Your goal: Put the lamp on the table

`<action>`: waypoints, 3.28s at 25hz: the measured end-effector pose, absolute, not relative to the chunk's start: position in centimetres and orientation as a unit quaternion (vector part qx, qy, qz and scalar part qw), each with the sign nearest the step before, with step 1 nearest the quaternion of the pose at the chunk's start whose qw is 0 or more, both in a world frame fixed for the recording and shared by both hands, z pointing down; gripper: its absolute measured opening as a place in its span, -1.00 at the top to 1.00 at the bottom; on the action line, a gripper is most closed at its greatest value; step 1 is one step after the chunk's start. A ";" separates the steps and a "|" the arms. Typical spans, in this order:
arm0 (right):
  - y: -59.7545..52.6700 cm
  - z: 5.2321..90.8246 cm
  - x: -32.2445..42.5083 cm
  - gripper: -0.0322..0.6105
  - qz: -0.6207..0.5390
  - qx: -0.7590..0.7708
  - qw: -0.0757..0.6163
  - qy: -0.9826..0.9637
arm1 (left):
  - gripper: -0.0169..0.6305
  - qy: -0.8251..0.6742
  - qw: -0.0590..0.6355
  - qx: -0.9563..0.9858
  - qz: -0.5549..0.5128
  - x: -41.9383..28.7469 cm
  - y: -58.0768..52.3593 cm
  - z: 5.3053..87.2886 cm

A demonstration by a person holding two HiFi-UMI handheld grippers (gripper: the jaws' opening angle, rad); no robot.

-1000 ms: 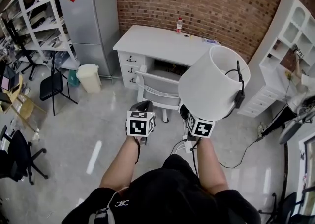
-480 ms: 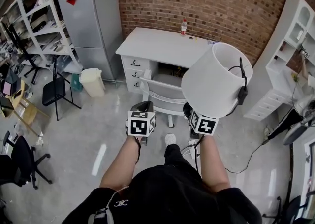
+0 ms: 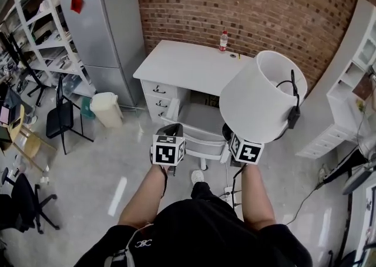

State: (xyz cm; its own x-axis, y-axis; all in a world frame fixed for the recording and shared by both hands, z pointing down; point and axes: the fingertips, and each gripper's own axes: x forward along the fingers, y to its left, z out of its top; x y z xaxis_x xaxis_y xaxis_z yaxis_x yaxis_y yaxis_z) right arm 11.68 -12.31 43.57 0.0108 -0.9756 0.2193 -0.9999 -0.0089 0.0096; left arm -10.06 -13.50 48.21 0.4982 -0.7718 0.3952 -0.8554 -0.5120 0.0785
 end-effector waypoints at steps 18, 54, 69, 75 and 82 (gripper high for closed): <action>-35.2 40.7 23.0 0.48 0.092 0.713 0.077 -0.691 | 0.95 -0.477 0.150 0.850 0.165 -0.8 -36.1 47.4; -72.1 59.1 28.1 0.48 0.104 0.685 0.131 -0.709 | 0.95 -0.477 0.229 0.812 0.246 3.7 -58.5 56.5; -77.5 67.2 30.0 0.48 0.132 0.722 0.137 -0.665 | 0.95 -0.452 0.280 0.797 0.286 1.7 -58.2 64.1; -77.6 69.2 30.2 0.48 0.132 0.725 0.152 -0.659 | 0.95 -0.448 0.287 0.794 0.294 1.5 -57.6 65.5; -78.0 69.5 30.2 0.48 0.125 0.727 0.148 -0.658 | 0.95 -0.437 0.290 0.799 0.295 2.7 -57.4 66.1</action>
State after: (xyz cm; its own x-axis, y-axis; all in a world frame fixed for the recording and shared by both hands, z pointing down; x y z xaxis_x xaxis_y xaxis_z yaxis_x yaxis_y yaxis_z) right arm 30.24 -78.00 69.46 0.1018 -0.9204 0.3775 -0.9947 -0.0891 0.0512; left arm 2.67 -57.43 66.11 0.4441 -0.5272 0.7244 -0.8691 -0.4500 0.2053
